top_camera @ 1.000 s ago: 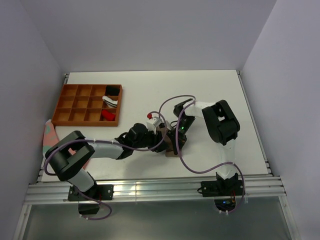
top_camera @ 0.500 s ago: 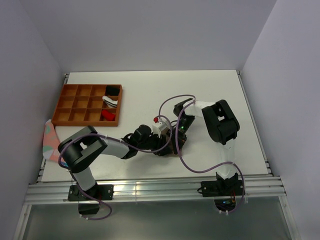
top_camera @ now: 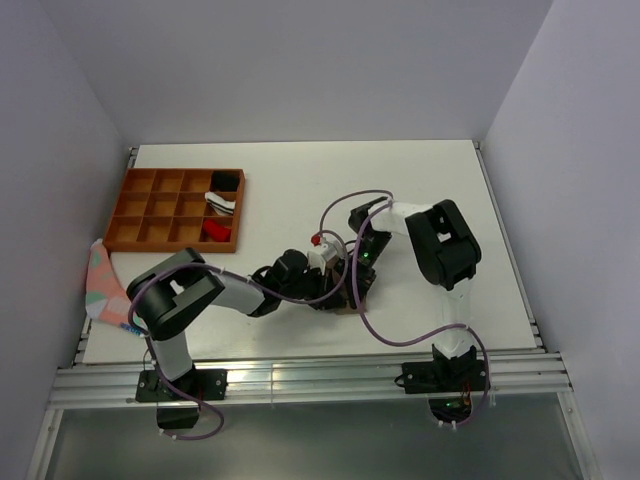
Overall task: Roll the socks
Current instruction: Roll the sock at the center of the board.
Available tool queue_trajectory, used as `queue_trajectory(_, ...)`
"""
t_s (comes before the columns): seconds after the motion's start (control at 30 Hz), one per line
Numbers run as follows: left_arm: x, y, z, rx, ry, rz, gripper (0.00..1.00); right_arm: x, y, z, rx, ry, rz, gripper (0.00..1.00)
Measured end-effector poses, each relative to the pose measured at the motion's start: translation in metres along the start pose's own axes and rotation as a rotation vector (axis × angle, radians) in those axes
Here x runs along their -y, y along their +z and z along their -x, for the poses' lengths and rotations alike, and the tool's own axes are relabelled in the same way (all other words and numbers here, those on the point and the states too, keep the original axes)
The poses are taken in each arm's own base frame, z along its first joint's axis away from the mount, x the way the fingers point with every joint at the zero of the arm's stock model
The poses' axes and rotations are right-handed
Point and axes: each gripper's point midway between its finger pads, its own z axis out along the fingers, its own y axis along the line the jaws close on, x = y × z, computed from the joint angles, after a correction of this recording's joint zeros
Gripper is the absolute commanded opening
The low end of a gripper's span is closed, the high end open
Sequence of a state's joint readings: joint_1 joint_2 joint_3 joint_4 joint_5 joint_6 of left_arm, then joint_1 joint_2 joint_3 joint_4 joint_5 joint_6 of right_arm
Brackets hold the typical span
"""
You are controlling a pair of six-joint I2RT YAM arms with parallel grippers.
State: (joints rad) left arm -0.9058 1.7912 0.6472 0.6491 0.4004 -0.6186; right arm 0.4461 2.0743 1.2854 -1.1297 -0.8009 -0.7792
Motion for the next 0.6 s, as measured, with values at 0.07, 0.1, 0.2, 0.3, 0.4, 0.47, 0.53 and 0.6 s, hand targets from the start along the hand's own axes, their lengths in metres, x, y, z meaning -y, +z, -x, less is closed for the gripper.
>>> queue_trajectory(0.07,0.001,0.002,0.0,-0.005,-0.014,-0.005,0.0,0.0,-0.001,-0.001,0.002,0.008,-0.011,0.43)
queue_trajectory(0.1,0.001,0.003,0.0,-0.009,-0.021,-0.007,0.0,0.0,-0.001,-0.001,0.002,0.01,-0.014,0.44)
queue_trajectory(0.2,0.002,0.007,0.0,-0.02,-0.044,-0.009,0.0,-0.001,-0.004,-0.001,0.004,0.012,-0.038,0.48)
queue_trajectory(0.3,0.002,0.01,0.002,-0.023,-0.053,-0.005,0.0,0.002,-0.01,-0.002,0.014,0.026,-0.079,0.51)
queue_trajectory(0.4,0.002,0.011,0.002,-0.031,-0.077,-0.001,0.0,0.007,-0.018,-0.001,0.036,0.016,-0.126,0.52)
queue_trajectory(0.47,0.001,0.011,0.002,-0.037,-0.107,-0.001,0.01,0.01,-0.024,-0.002,0.051,0.013,-0.15,0.53)
queue_trajectory(0.53,-0.001,0.011,0.002,-0.041,-0.132,-0.008,0.0,0.015,-0.031,-0.002,0.08,0.012,-0.177,0.53)
queue_trajectory(0.6,-0.003,0.011,0.003,-0.048,-0.162,-0.013,0.0,0.017,-0.038,-0.004,0.11,0.009,-0.2,0.53)
